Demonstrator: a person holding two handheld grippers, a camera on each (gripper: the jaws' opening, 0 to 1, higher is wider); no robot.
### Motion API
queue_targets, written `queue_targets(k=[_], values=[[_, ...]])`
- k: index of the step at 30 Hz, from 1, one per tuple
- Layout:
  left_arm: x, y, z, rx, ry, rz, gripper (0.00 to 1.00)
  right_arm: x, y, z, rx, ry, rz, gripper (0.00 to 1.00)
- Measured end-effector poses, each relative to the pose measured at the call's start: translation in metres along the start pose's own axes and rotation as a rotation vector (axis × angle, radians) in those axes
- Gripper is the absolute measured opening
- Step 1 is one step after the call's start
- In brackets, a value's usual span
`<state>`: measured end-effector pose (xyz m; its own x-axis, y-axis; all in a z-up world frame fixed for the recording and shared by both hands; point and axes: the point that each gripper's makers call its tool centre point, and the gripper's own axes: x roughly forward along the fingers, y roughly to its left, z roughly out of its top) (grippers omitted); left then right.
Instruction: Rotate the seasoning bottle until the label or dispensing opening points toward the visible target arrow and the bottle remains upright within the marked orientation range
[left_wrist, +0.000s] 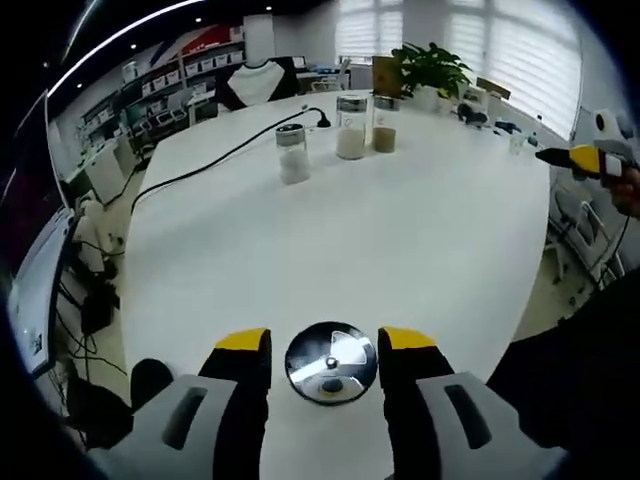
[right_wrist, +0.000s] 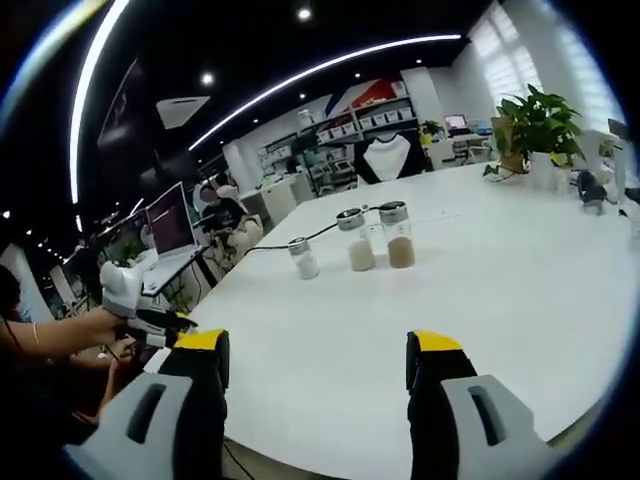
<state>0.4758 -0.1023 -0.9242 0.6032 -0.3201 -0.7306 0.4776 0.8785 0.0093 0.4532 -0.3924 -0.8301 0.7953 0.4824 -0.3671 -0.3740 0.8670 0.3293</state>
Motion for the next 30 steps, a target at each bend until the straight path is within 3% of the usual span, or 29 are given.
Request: queue_targets(k=[13,20,30], values=[[-0.016,0.015,-0.014,-0.023,0.028,0.034,0.48,0.003,0.006,0.002,-0.010,-0.001,0.021,0.72],[-0.020,0.006,0.000,-0.014,-0.019,0.041,0.47,0.003,0.008,0.008,-0.005,-0.021,0.023,0.71],[-0.013,0.001,0.002,-0.042,-0.033,0.068,0.43,-0.001,0.008,0.001,-0.009,0.000,0.014,0.71]])
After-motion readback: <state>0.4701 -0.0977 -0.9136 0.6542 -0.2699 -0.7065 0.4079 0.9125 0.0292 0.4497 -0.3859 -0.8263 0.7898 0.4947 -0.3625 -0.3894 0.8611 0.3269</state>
